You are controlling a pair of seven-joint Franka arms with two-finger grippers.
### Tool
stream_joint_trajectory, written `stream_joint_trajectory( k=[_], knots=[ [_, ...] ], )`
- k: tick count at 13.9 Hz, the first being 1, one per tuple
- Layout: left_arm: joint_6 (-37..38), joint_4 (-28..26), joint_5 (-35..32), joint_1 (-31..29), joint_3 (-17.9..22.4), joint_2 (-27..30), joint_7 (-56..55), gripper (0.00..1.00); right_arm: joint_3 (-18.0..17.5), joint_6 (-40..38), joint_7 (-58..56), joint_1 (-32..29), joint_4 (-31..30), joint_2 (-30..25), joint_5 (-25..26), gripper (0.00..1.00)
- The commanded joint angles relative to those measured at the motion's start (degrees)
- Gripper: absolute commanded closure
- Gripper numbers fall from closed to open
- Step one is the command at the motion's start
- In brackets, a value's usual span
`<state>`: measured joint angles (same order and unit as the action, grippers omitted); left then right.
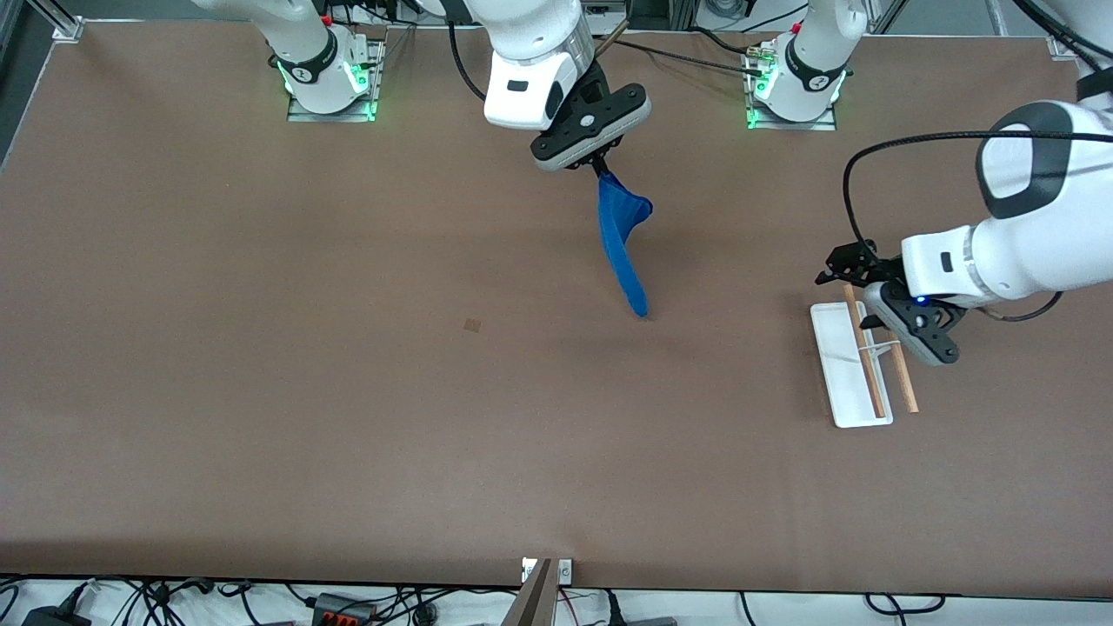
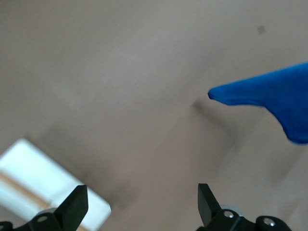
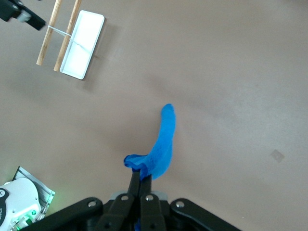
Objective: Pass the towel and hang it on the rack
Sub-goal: 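Hold the towel up while the left gripper reaches toward it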
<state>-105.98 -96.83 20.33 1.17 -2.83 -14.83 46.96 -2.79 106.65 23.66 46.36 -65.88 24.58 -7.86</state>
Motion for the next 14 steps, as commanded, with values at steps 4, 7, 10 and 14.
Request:
stream_joint_trajectory(
  k=[4,7,10,14],
  knots=[
    [-15.0,-10.5,2.7,1.0,-9.0,1.3,8.9,0.00,0.5,0.8,2.9,1.7,1.4,0.6,-0.1,1.00],
    [-24.7,-15.8,2.9,0.9,-13.5,1.2,9.1,0.00,0.4,0.8,2.2,2.3,1.4,0.6,0.0,1.00],
    [-29.4,-19.5,4.5,0.7,-17.4,1.2,10.6,0.00,0.5,0.9,2.6,3.6,1.4,0.6,0.1,1.00],
    [-30.1,-22.7,12.1,0.6,-19.9,1.5,16.7,0.00,0.5,0.9,2.7,3.6,1.4,0.6,0.1,1.00]
  ],
)
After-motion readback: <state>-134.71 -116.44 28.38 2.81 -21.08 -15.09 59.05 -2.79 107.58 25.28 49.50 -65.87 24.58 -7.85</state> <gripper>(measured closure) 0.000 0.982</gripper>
